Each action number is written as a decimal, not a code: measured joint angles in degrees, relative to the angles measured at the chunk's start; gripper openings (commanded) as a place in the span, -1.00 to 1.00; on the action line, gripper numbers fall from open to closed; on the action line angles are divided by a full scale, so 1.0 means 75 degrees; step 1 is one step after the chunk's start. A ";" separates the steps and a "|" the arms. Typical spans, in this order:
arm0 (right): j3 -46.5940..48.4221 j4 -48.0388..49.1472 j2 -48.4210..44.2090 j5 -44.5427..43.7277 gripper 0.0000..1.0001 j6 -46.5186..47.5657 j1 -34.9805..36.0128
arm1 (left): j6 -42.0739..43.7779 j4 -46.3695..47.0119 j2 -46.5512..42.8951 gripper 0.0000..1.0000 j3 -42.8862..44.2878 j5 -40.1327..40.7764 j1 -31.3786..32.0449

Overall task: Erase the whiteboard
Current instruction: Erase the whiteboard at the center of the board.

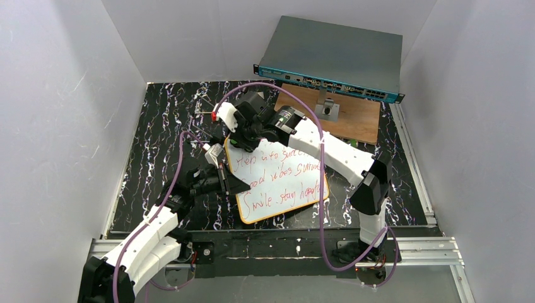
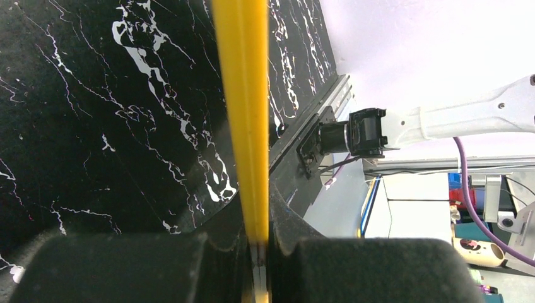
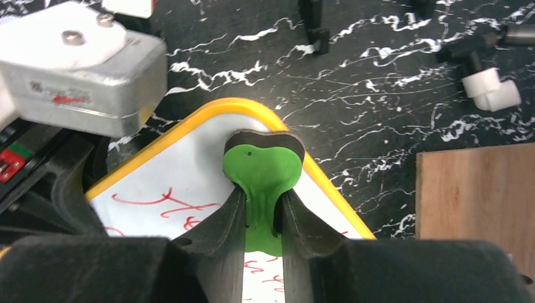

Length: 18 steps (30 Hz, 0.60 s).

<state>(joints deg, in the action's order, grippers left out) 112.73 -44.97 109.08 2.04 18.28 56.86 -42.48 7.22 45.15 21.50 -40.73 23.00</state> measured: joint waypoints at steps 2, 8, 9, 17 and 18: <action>0.0052 0.0108 0.0009 -0.0294 -0.97 -0.0111 0.0035 | 0.0041 0.0006 -0.0003 -1.00 0.0000 -0.0006 0.0000; -0.0061 0.0379 0.0006 -0.0813 -0.97 -0.0181 0.0052 | 0.0032 -0.0003 0.0009 -1.00 0.0000 0.0009 -0.0003; -0.0152 0.0475 -0.0012 -0.0889 -0.97 -0.0163 0.0055 | 0.0009 -0.0012 0.0015 -1.00 0.0000 0.0017 -0.0006; -0.0915 0.0848 -0.0417 -0.0898 -0.97 0.0242 0.0015 | -0.0047 -0.0076 0.0026 -1.00 0.0000 -0.0047 0.0000; -0.0953 0.0825 -0.0452 -0.0807 -0.97 0.0315 -0.0003 | -0.0020 -0.0085 0.0026 -1.00 0.0000 -0.0073 0.0003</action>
<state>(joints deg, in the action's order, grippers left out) 105.58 -38.79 105.69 -4.01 20.64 56.84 -42.63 6.59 45.34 21.50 -41.28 23.03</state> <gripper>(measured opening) 0.282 0.047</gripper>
